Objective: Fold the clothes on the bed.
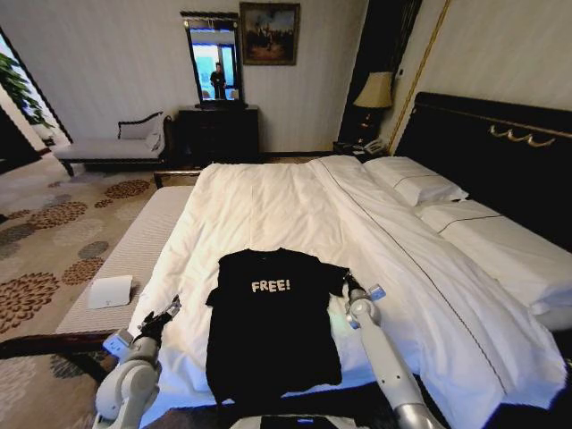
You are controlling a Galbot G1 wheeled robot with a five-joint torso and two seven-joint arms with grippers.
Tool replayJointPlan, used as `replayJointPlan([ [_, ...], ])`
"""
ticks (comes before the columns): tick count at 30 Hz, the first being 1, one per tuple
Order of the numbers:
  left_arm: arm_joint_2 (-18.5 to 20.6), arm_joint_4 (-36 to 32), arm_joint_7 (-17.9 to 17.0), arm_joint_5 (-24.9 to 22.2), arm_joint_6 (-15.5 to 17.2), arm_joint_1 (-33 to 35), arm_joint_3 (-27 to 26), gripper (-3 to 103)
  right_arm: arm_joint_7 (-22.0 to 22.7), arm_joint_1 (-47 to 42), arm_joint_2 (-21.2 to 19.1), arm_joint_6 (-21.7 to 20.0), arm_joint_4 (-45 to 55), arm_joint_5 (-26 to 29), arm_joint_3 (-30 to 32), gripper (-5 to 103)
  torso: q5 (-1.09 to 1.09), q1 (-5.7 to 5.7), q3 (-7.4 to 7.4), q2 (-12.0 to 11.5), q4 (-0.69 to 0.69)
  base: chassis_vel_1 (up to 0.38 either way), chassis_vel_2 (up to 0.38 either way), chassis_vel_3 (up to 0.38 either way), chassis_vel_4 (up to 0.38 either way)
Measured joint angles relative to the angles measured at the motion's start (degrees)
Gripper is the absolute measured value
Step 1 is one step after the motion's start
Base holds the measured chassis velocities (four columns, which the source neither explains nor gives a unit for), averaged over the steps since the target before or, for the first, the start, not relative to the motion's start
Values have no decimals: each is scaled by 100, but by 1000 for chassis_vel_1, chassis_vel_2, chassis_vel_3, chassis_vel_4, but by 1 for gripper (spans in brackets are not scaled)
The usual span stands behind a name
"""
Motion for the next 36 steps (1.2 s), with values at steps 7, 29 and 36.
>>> replayJointPlan([
  [7, -4, 7, 22, -2, 0, -36, 58, 100, 451, -807, 45, 157, 1613, 241, 177, 33, -1, 0, 0, 0, 0, 0, 0, 0, 0],
  [29, 708, 962, 238, -168, 391, -1193, 1877, 100, 1121, -2212, -265, 865, 2749, -530, 434, 100, 0, 0, 0, 0, -1, 0, 0, 0, 0],
  [36, 806, 1223, 366, 1158, 88, -1470, 2745, 100, 1162, -2586, -491, 975, 2772, -534, 773, 100, 0, 0, 0, 0, -1, 0, 0, 0, 0],
])
